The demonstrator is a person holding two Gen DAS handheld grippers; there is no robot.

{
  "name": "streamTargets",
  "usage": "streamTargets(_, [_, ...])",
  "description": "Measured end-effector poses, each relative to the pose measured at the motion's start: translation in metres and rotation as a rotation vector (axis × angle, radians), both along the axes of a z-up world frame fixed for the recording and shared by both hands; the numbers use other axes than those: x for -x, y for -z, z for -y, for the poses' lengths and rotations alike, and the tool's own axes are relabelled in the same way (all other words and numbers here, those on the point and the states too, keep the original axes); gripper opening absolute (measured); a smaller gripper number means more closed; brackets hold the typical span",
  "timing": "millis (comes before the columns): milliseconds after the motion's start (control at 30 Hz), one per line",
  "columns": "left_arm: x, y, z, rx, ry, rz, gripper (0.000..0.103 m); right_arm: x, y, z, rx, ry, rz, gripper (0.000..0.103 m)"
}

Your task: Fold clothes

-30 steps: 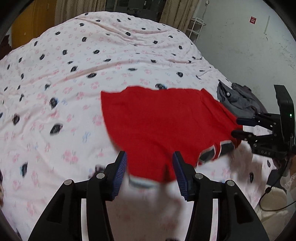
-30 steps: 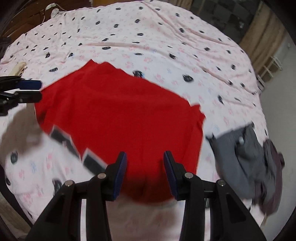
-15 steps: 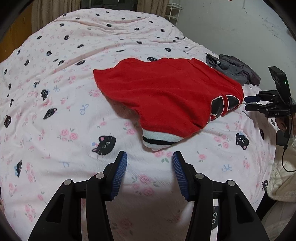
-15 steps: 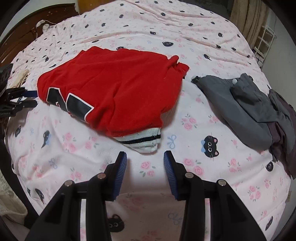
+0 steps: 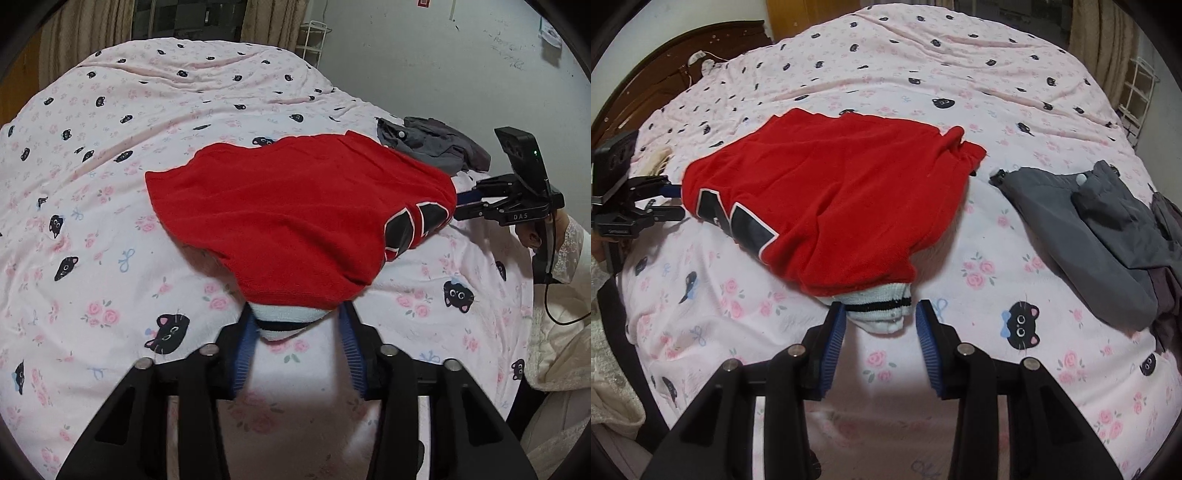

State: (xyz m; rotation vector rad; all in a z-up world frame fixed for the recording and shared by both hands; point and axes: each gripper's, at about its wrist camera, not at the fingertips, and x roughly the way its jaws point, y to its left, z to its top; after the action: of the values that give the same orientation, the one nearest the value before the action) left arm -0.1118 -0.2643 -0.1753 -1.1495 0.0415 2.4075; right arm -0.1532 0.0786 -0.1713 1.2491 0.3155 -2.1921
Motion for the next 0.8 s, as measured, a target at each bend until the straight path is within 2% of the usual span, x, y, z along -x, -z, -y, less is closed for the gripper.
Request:
streamTargets(100, [0.0, -0.001, 0.003, -0.013, -0.002, 0.008, 0.026, 0.002, -0.001, -0.002, 0.015, -0.009, 0.017, 0.031])
streamTargets(233, [0.002, 0.001, 0.004, -0.015, -0.009, 0.023, 0.021, 0.004, -0.005, -0.008, 0.06, -0.015, 0.033, 0.025])
streamTargets(333, [0.002, 0.001, 0.004, -0.013, -0.013, 0.023, 0.018, 0.008, -0.003, -0.01, 0.058, -0.017, 0.05, 0.021])
streamTargets(467, [0.002, 0.002, 0.004, -0.011, -0.013, 0.025, 0.018, 0.009, -0.001, -0.012, 0.05, -0.027, 0.051, 0.023])
streamTargets(600, [0.002, 0.002, 0.003, 0.005, -0.012, 0.02, 0.018, 0.011, 0.001, -0.011, 0.034, -0.044, 0.043, 0.032])
streamTargets(800, [0.003, 0.003, 0.005, 0.022, -0.029, 0.017, 0.021, 0.014, 0.002, -0.01, 0.041, -0.06, 0.041, 0.034])
